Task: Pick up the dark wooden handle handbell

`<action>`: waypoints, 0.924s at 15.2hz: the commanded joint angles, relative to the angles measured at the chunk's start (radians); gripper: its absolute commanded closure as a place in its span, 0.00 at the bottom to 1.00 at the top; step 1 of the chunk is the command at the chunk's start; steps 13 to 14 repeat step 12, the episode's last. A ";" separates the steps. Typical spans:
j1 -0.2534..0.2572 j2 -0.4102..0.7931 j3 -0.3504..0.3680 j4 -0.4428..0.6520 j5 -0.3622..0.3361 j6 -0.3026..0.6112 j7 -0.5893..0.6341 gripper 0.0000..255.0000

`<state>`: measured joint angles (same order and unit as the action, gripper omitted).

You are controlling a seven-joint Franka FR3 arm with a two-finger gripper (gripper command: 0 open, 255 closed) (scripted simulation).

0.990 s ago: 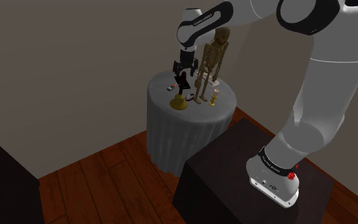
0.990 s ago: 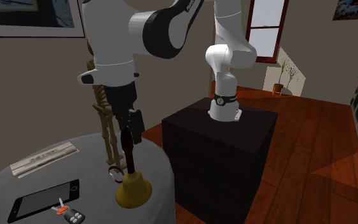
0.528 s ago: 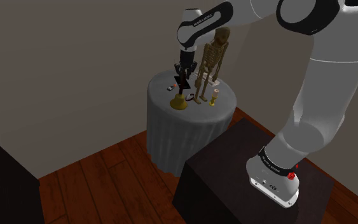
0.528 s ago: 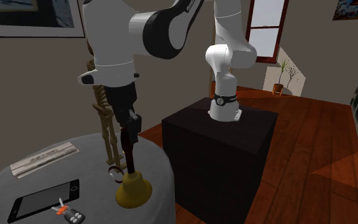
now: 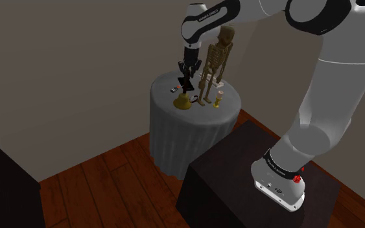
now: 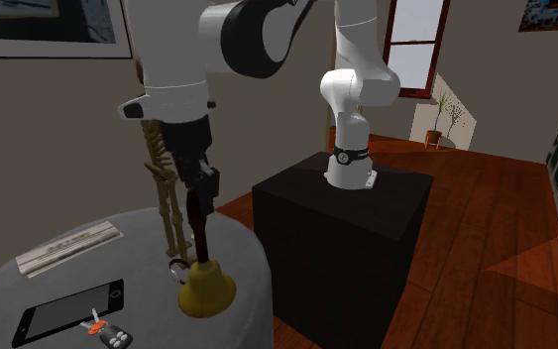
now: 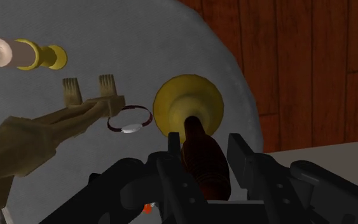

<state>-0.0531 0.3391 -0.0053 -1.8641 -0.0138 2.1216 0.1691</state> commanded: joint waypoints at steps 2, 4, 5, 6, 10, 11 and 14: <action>0.000 -0.018 0.000 0.017 0.000 -0.035 -0.001 1.00; 0.000 -0.030 0.000 0.028 0.000 -0.058 -0.001 1.00; 0.000 -0.036 0.000 0.034 0.000 -0.070 -0.001 1.00; 0.000 -0.042 0.000 0.040 0.000 -0.082 -0.001 1.00; 0.000 -0.062 0.000 0.067 0.001 -0.129 -0.002 1.00; 0.000 -0.063 0.000 0.068 0.001 -0.131 -0.002 1.00; 0.000 -0.063 0.000 0.068 0.001 -0.131 -0.002 1.00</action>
